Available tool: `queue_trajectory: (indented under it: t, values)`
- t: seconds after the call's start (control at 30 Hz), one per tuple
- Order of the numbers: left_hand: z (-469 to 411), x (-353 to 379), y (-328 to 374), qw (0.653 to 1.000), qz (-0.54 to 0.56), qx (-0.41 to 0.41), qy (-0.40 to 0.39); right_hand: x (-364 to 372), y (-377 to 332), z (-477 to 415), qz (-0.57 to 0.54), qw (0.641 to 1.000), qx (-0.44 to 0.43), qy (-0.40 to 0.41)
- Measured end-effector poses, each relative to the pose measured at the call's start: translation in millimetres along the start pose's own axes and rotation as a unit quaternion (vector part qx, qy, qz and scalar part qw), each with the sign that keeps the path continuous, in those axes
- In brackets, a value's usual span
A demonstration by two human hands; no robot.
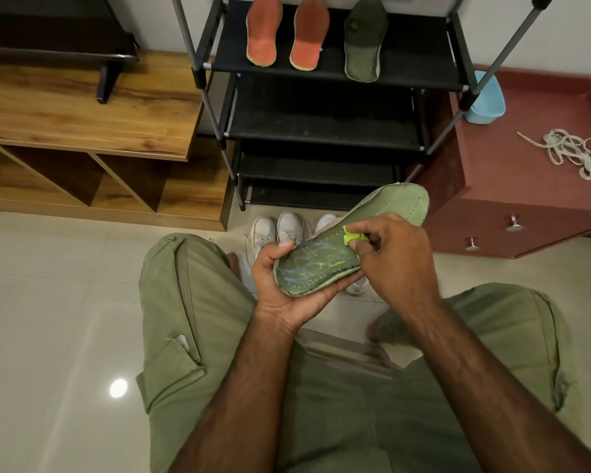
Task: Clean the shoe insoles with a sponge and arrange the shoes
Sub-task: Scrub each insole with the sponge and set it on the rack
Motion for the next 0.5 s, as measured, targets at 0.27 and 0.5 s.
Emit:
queue_trajectory:
  t: [0.27, 0.5]
  values:
    - [-3, 1, 2, 0.999, -0.010, 0.038, -0.012, 5, -4, -5, -0.057, 0.998, 0.029, 0.016]
    - [-2, -8, 2, 0.999, -0.025, 0.047, -0.007, 35, -15, 8, -0.037, 0.996, -0.007, -0.075]
Point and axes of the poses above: each hand's wrist, its own z-axis away from the middle knuckle, its own x-axis out of the palm, y = z × x, the point moved 6 cm from there along -z, towards the middle knuckle, and after that the axes turned 13 degrees about -z, right-handed, at the moved point
